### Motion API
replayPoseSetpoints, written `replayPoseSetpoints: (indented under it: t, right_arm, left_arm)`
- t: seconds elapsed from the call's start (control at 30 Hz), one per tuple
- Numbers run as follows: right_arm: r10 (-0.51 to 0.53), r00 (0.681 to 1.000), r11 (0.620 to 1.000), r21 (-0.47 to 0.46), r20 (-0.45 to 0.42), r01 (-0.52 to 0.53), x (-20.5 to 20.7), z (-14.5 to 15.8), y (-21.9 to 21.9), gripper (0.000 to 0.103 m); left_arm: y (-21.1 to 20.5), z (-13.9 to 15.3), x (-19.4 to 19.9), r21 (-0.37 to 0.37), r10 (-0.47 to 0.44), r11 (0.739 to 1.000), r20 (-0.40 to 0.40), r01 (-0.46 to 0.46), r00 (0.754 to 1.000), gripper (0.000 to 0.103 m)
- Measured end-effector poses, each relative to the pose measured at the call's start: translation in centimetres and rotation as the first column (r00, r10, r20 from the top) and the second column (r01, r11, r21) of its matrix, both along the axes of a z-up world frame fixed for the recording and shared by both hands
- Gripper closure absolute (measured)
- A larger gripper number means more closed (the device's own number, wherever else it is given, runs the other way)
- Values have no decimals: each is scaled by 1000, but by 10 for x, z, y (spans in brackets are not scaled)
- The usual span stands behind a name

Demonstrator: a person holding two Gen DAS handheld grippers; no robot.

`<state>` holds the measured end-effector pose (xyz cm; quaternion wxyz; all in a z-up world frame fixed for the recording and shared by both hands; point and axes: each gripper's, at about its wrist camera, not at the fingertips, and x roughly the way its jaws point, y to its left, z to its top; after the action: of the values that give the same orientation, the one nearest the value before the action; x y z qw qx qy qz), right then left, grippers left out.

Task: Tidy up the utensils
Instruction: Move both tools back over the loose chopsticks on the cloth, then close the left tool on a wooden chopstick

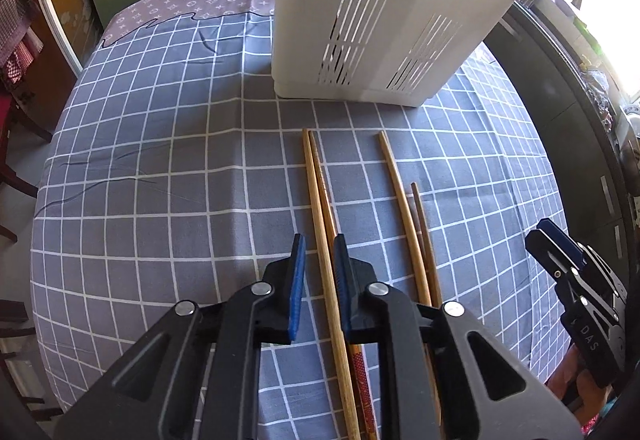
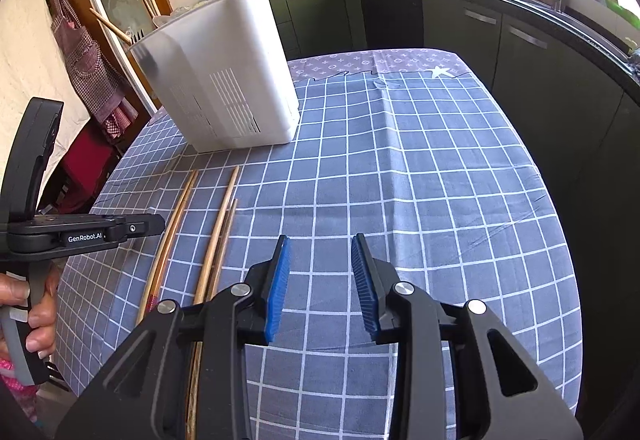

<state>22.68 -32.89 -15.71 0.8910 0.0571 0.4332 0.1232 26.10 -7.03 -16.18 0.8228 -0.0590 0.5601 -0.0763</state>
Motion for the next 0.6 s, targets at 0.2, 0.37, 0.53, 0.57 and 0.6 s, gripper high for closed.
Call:
replayPoseSetpoints:
  t: [0.2,0.37,0.53,0.57,0.6]
  right_arm:
    - [5,1000,1000,9,-10,-4,1,-2,0,71]
    - [5,1000,1000,13,-13,-5,0,-2,-1,71]
    - [6,1000,1000,14,-12,-5,0,-1,0,70]
    - [8,1000,1000,12,-13,-8,0,-2,2,70]
    - [11,1000,1000,9,-13,-11,0,-2,4,70]
  left_arm:
    - [-8,-4,6,28,-17,999,-15,18,1000,90]
    - [-7,-5,9,51,-10,999,-23,11,1000,92]
    - [-6,-5,10,61,-12,998,-25,13,1000,92]
    - [-8,-6,11,62,-16,998,-33,18,999,92]
    - [-10,-8,11,62,-21,998,-42,23,999,92]
